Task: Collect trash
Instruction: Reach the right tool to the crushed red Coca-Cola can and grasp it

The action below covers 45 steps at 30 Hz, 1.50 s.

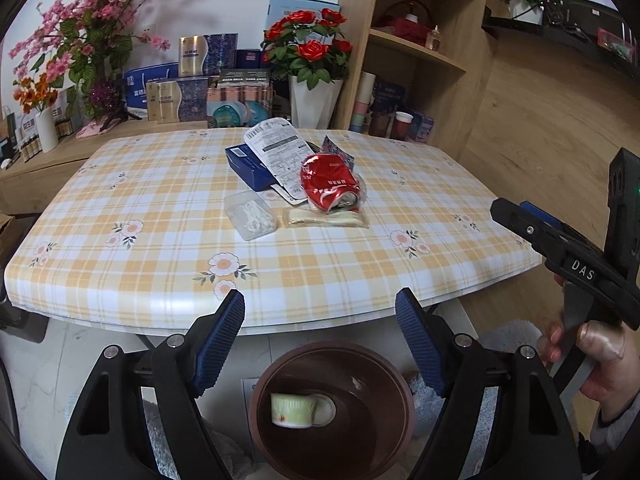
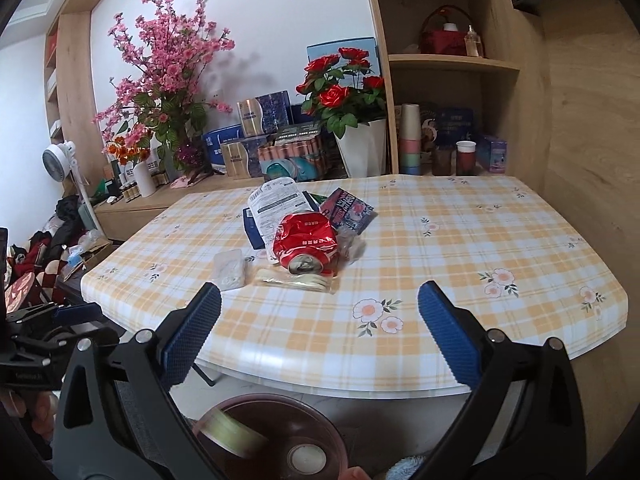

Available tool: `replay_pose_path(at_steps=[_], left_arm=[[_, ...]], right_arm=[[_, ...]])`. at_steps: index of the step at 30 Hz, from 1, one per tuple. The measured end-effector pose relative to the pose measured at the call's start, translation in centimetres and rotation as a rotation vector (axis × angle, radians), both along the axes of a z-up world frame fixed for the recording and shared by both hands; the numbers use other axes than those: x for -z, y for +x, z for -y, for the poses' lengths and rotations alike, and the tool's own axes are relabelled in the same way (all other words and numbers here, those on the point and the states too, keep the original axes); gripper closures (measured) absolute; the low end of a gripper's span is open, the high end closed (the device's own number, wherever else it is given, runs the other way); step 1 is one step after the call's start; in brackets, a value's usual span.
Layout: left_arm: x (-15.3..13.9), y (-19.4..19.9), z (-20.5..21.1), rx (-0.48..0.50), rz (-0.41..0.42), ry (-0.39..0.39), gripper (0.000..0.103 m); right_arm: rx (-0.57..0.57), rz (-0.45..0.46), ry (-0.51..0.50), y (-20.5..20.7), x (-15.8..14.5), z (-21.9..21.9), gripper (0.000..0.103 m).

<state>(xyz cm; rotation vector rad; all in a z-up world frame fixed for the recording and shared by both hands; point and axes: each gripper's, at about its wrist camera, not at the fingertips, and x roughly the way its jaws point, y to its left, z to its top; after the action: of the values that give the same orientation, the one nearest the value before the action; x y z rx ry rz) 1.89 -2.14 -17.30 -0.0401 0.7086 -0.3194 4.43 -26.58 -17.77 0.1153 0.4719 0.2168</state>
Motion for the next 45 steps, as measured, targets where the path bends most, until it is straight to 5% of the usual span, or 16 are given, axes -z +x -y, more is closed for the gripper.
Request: replay_pose_path(at_steps=[9, 32, 45], left_arm=[[-0.9, 0.1, -1.5, -0.083, 0.043, -0.001, 0.006], [-3.7, 6.5, -8.9, -0.337, 0.106, 0.066, 0.006], [-0.6, 11.1, -9.1, -0.314, 0.046, 0.058, 0.006]], right_arm=[[-0.016, -0.006, -0.013, -0.2, 0.3, -0.7, 0.006], [0.004, -0.116, 0.021, 4.2, 1.7, 0.5, 0.006], [0.016, -0.198, -0.026, 14.7, 3.8, 0.2, 0.006]])
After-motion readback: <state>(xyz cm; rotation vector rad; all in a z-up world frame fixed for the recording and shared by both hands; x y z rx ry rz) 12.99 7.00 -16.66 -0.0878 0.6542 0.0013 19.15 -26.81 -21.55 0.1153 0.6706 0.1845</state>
